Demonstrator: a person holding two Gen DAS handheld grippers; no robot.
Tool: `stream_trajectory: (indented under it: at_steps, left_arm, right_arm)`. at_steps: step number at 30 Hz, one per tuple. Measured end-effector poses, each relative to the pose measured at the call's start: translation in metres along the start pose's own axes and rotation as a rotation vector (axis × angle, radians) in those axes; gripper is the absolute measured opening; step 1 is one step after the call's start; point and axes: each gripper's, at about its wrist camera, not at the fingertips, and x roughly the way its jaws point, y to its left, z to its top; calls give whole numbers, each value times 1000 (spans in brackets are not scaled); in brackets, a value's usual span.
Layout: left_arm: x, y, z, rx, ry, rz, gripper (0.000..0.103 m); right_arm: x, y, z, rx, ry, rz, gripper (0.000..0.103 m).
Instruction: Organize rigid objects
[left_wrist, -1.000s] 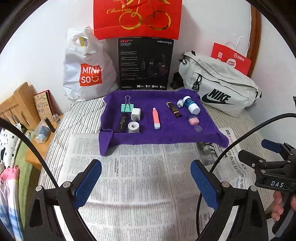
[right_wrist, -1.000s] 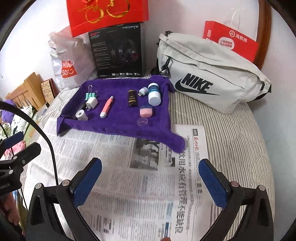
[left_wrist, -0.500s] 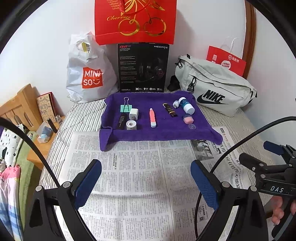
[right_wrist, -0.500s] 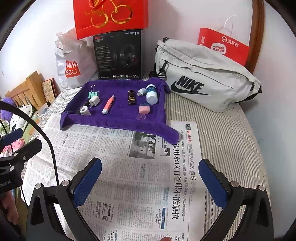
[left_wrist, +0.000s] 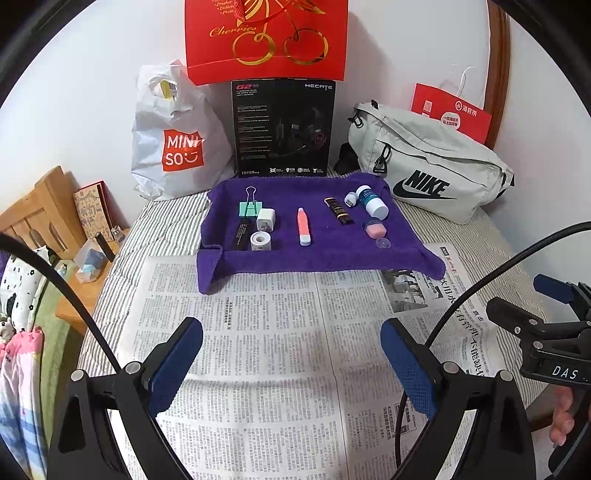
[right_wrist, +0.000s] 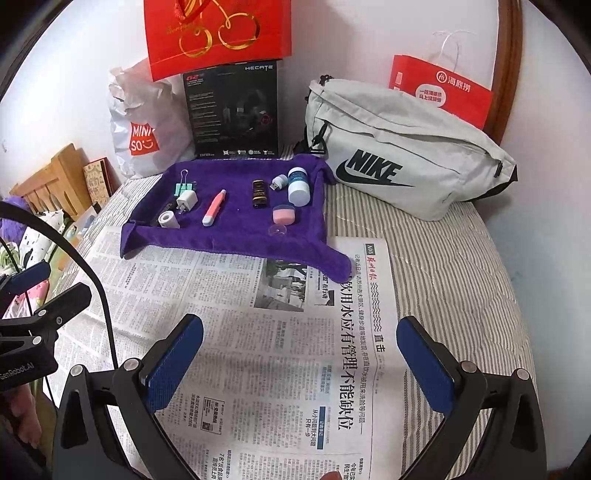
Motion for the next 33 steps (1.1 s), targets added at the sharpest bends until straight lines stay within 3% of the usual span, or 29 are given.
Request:
stream_trajectory:
  at_steps: [33]
  left_arm:
    - [-1,3,-5,5,8,-11,97]
  right_arm:
    - [-6,-4,-1,9,-11,-16,103]
